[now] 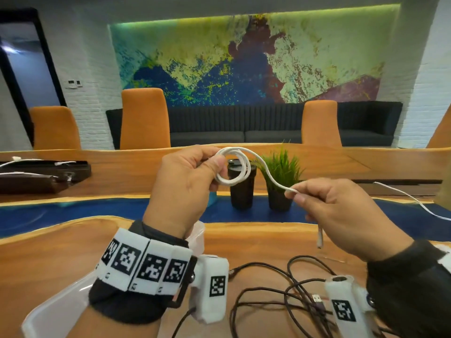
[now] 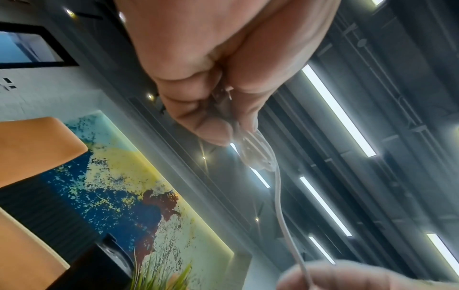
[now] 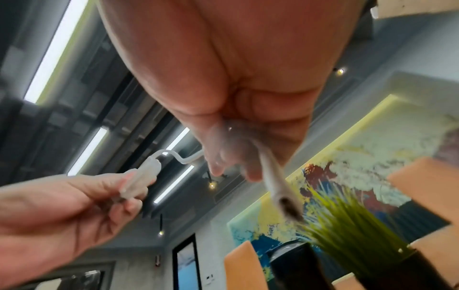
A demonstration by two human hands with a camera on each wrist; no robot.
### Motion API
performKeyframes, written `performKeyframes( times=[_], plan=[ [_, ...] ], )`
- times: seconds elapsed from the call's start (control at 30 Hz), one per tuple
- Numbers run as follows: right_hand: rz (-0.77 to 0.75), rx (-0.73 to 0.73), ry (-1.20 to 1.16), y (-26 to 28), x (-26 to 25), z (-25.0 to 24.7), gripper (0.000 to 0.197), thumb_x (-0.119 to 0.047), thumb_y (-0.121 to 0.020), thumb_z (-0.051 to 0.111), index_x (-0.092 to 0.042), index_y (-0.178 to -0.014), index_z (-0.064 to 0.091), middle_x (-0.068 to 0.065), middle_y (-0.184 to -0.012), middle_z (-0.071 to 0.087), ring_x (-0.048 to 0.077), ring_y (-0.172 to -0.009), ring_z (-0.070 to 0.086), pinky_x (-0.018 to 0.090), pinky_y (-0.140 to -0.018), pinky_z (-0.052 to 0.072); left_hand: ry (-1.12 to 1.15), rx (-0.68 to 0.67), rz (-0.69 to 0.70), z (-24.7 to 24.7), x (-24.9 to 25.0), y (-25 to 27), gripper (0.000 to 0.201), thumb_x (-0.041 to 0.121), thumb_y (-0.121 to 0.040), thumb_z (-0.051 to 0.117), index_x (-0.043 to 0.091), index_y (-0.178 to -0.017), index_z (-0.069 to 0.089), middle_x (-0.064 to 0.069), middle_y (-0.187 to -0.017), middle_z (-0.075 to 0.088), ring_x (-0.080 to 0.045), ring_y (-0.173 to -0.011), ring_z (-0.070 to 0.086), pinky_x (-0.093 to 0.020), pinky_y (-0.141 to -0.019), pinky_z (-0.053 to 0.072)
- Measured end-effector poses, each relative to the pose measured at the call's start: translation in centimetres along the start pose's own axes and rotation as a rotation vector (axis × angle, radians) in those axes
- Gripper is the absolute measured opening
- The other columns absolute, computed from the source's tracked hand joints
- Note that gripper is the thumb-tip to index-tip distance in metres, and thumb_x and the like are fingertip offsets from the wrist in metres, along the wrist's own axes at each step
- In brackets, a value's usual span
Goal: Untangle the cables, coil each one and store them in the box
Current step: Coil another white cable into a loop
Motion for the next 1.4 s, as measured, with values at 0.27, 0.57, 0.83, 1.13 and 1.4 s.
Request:
performKeyframes(
  times=[0.27,0.57,0.83,1.13,1.4],
  plan=[
    [0.057,0.197,-0.005,-0.9,1.9,-0.3,0.019,-0.018,-0.097,0.056,-0.027,-0.087,0.070,-0.005,-0.075,0.066,0.012,-0.070,0.063,0.027,-0.063,0.055,0.085,-0.129,-0.050,0.8,0.4,0.5,0.019,0.016,-0.098,0.058,0.019,-0.091,0.075,-0.003,-0.085,0.075,-0.013,-0.074,0.066,-0.025,-0.067,0.058],
    [0.178,0.036,-1.084,-0.7,0.3,-0.2,0.021,-0.015,-0.091,0.054,-0.004,-0.102,0.067,0.010,-0.080,0.065,0.017,-0.069,0.063,0.027,-0.062,0.058,0.188,-0.297,-0.060,2.4,1.3,1.5,0.016,0.019,-0.093,0.057,0.013,-0.090,0.072,-0.008,-0.088,0.075,-0.019,-0.078,0.070,-0.026,-0.067,0.059],
    [0.143,-0.477,-1.267,1.0,-1.4,2.1,0.023,-0.029,-0.090,0.061,-0.012,-0.100,0.071,0.006,-0.078,0.048,0.014,-0.064,0.042,0.026,-0.053,0.033,0.290,-0.351,-0.034,4.0,1.4,2.2,0.022,0.022,-0.088,0.059,0.011,-0.100,0.073,-0.014,-0.090,0.074,-0.026,-0.081,0.068,-0.030,-0.068,0.058],
    [0.196,-0.557,-1.266,1.3,-2.2,2.5,0.019,-0.018,-0.086,0.066,-0.013,-0.104,0.067,0.009,-0.072,0.057,0.013,-0.054,0.055,0.021,-0.045,0.045,0.028,-0.187,0.209,3.8,1.4,2.0,0.016,0.012,-0.097,0.060,0.020,-0.103,0.073,0.005,-0.088,0.074,-0.013,-0.080,0.068,-0.022,-0.066,0.056],
    [-0.055,0.112,0.156,0.5,-0.8,-5.0,0.019,-0.023,-0.097,0.055,-0.034,-0.088,0.068,-0.008,-0.066,0.061,0.009,-0.062,0.054,0.024,-0.051,0.042,-0.117,-0.110,0.176,0.5,1.4,0.7,0.018,0.015,-0.095,0.062,0.031,-0.093,0.070,0.014,-0.085,0.072,-0.006,-0.078,0.068,-0.017,-0.066,0.056]
  ],
)
Point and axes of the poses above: each hand's wrist, its own y-axis away from the middle knuckle, its own z-axis out of the palm, x = y × z, the point moved 3 cm from there along -y, towards the middle knuckle
